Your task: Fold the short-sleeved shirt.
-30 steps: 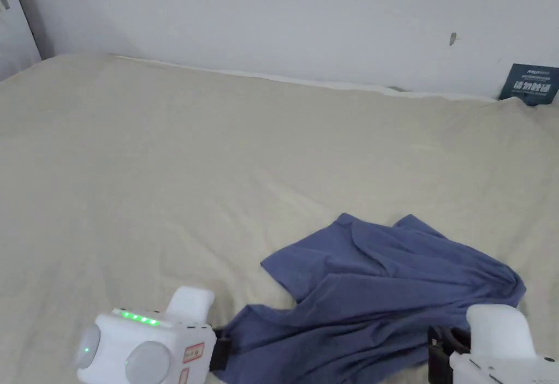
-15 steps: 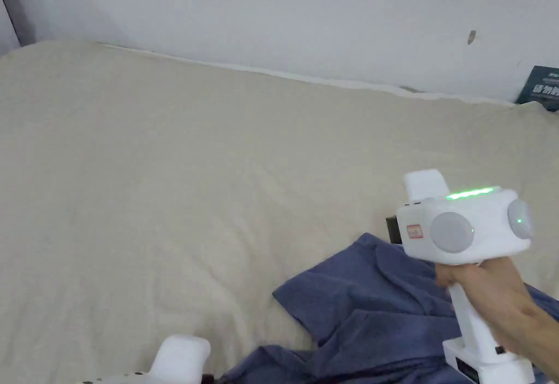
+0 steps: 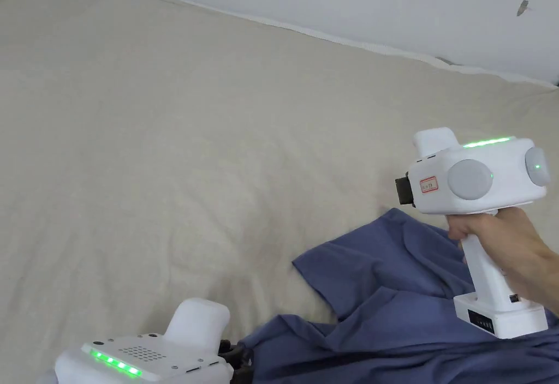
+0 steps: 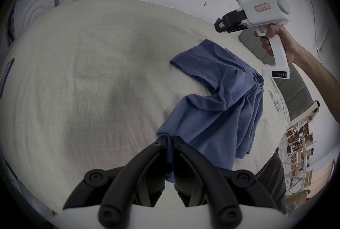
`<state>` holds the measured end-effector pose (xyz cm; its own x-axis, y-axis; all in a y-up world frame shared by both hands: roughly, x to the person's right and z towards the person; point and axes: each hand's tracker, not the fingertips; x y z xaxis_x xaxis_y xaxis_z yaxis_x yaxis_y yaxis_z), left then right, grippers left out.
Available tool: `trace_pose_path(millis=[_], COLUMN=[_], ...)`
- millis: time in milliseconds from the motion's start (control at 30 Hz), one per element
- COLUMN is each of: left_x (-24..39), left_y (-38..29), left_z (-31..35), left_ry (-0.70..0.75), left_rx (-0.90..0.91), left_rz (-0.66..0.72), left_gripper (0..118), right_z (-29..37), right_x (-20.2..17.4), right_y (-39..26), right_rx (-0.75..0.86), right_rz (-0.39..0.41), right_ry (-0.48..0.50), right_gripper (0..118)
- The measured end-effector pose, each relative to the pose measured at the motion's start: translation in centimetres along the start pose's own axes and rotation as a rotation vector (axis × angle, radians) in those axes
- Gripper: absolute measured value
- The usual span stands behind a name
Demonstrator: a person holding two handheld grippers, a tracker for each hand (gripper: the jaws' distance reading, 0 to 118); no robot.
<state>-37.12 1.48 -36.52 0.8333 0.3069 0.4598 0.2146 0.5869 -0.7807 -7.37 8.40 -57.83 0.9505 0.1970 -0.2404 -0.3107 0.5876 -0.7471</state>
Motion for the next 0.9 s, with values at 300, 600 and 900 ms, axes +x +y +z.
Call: trace_pose_path(millis=[300, 600, 900], left_x=[0.0, -0.1, -0.1], left_y=[0.0, 0.0, 0.1], left_z=[0.2, -0.2, -0.3], left_ry=[-0.010, -0.009, -0.008], left_rx=[0.000, -0.007, -0.013], left_rz=[-0.007, -0.002, -0.007], left_gripper=[6, 6, 6], right_z=[-2.4, -5.5, -5.7], right_x=[0.9, 0.8, -0.4], right_y=[1.0, 0.0, -0.4], right_rx=[-0.133, -0.179, -0.173], right_rz=[-0.018, 0.016, 0.070], right_ry=[0.039, 0.035, 0.053], right_gripper=[116, 116, 115])
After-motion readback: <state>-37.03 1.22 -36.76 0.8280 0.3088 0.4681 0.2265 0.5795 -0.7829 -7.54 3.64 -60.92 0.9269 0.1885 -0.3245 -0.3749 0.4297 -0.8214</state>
